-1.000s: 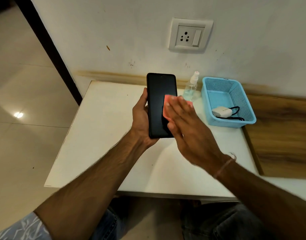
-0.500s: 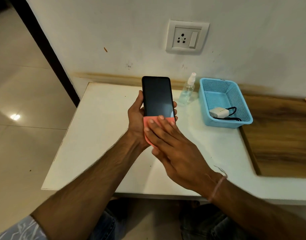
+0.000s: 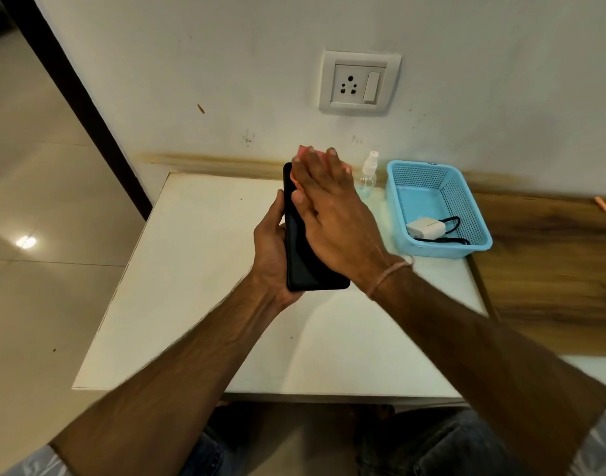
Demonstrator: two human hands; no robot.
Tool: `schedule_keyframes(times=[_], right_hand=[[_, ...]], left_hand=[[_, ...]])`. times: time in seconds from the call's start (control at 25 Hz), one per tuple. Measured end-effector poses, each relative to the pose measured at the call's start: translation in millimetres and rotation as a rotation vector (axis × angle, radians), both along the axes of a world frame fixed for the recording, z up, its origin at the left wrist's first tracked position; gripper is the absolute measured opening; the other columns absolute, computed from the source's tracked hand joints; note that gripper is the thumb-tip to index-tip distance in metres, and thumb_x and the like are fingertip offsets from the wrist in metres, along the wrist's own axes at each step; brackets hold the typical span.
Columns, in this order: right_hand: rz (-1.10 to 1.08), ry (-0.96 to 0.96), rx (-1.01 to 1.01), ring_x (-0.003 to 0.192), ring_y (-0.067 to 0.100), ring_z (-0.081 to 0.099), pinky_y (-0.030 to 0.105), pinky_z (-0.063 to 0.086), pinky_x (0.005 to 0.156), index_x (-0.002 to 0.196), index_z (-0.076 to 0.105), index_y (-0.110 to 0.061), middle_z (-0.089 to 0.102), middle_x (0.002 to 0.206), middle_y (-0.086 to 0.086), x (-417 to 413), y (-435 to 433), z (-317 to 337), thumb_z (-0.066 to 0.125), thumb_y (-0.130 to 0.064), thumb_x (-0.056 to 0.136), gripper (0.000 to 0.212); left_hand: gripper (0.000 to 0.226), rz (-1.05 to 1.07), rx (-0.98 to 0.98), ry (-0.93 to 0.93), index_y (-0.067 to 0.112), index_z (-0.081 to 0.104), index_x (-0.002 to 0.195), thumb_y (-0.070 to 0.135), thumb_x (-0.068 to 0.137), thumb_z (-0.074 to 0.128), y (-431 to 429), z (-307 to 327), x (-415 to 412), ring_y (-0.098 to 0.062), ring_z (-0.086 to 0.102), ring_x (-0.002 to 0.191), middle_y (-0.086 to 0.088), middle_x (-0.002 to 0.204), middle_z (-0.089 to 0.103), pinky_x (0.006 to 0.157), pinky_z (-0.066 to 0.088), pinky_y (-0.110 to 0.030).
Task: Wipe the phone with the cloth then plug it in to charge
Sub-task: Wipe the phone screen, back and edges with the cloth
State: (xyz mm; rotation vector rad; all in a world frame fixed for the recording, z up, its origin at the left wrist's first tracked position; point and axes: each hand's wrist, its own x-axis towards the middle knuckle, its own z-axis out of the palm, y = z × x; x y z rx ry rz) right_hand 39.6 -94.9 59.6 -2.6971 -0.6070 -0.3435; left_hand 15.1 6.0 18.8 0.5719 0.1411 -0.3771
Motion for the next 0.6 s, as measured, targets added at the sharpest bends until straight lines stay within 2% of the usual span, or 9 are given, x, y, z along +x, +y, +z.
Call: schedule_keyframes(times=[0.08, 0.16, 0.24, 0.32, 0.44, 0.6], right_hand=[[0.053, -0.026, -0.015, 0.148, 0.019, -0.006, 0.040, -0.001, 0.121, 0.152, 0.015, -0.019, 0.004, 0.161, 0.000, -12, 6, -4, 0.024, -0.035, 0.104, 0.051], [0.131, -0.012, -0.010, 0.148, 0.018, -0.004, 0.042, 0.005, 0.121, 0.152, 0.018, -0.019, 0.007, 0.161, -0.001, -35, 4, -12, 0.025, -0.034, 0.104, 0.051], [0.195, 0.000, -0.044, 0.148, 0.019, -0.004, 0.044, 0.010, 0.121, 0.152, 0.016, -0.018, 0.008, 0.161, 0.000, -65, -4, -24, 0.026, -0.034, 0.104, 0.052], [0.233, -0.019, -0.115, 0.148, 0.020, -0.001, 0.044, 0.013, 0.120, 0.152, 0.016, -0.016, 0.010, 0.160, 0.001, -91, -16, -35, 0.026, -0.035, 0.104, 0.053], [0.271, -0.030, -0.188, 0.148, 0.020, 0.004, 0.042, 0.016, 0.120, 0.152, 0.019, -0.016, 0.013, 0.160, 0.002, -102, -35, -37, 0.023, -0.036, 0.104, 0.052], [0.126, -0.009, -0.093, 0.148, 0.016, -0.002, 0.039, 0.008, 0.121, 0.152, 0.015, -0.016, 0.007, 0.161, -0.001, -61, -38, -19, 0.025, -0.032, 0.104, 0.051]], left_hand=[[0.053, 0.000, -0.079, -0.018, 0.016, 0.067, 0.131, 0.053, 0.101, 0.044, 1, 0, 0, -0.027, 0.057, 0.131, -0.009, 0.140, 0.062, 0.114, 0.040, -0.041], [0.054, 0.005, -0.068, -0.031, 0.014, 0.069, 0.125, 0.053, 0.101, 0.042, 3, -2, 1, -0.027, 0.061, 0.121, -0.010, 0.127, 0.068, 0.109, 0.042, -0.039], [0.067, -0.057, -0.018, -0.034, 0.006, 0.060, 0.131, 0.061, 0.098, 0.039, 8, 0, 3, -0.031, 0.061, 0.105, -0.017, 0.114, 0.067, 0.100, 0.044, -0.041], [0.078, -0.117, -0.016, -0.019, 0.001, 0.050, 0.138, 0.066, 0.096, 0.039, 11, 2, 5, -0.030, 0.060, 0.096, -0.019, 0.112, 0.062, 0.092, 0.046, -0.040], [0.083, -0.105, -0.011, 0.004, -0.001, 0.048, 0.142, 0.067, 0.095, 0.041, 11, 5, 3, -0.030, 0.060, 0.093, -0.020, 0.112, 0.061, 0.091, 0.048, -0.040], [0.074, -0.049, 0.034, 0.012, 0.006, 0.057, 0.139, 0.064, 0.096, 0.043, 8, 6, 4, -0.031, 0.066, 0.102, -0.017, 0.119, 0.066, 0.095, 0.052, -0.041]])
